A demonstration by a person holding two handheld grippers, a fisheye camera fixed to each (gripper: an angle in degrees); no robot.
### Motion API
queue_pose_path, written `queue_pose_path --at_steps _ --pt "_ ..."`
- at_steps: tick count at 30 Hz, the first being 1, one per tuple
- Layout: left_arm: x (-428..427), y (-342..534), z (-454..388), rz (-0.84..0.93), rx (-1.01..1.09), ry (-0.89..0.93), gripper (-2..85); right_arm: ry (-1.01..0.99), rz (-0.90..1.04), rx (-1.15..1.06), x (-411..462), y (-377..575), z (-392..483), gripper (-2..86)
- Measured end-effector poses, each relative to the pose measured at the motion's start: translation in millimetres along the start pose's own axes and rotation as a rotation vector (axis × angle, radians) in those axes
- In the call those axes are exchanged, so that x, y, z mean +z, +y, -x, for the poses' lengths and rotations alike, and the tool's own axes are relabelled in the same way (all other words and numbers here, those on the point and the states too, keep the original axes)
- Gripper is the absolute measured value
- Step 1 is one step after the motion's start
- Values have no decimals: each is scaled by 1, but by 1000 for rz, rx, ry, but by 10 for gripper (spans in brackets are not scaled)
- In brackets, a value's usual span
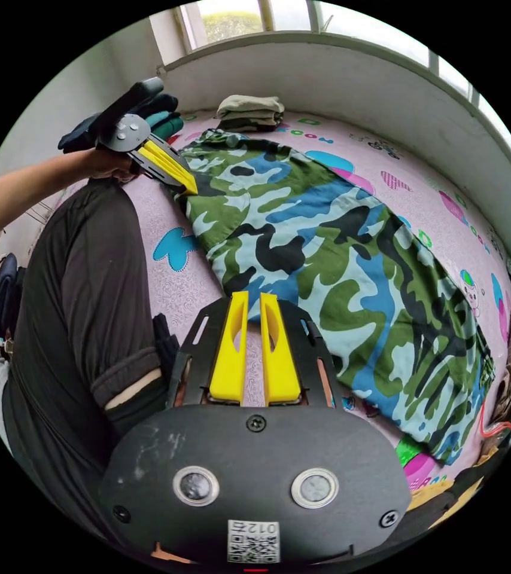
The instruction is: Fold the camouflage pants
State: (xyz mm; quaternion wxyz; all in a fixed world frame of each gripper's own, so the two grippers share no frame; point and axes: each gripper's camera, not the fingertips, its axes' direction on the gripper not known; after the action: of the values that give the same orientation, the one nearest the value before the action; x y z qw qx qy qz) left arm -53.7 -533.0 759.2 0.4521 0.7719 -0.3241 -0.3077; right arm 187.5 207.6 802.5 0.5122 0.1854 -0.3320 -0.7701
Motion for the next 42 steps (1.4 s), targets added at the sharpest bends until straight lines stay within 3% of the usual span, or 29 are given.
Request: queue_pose_path --at_steps 9,13,16,20,26,37,42 --pt "20 -12 1 17 20 -7 -2 52 111 -96 25 -11 7 -6" --pt "15 -14 20 36 -97 78 -2 38 195 -87 26 -25 7 14" --pt "-6 4 32 -71 -165 43 -2 42 81 -139 6 -33 22 16" --pt "-10 23 43 -44 -189 -19 -1 -7 -41 -164 3 -67 40 -4" --pt "8 44 59 -41 -258 23 -1 -83 32 -197 42 -121 60 -9" --pt "29 59 90 -9 -341 154 -1 -108 121 -199 57 -118 43 -9" --pt "2 66 84 -103 -334 24 -1 -106 29 -110 21 -105 10 -10"
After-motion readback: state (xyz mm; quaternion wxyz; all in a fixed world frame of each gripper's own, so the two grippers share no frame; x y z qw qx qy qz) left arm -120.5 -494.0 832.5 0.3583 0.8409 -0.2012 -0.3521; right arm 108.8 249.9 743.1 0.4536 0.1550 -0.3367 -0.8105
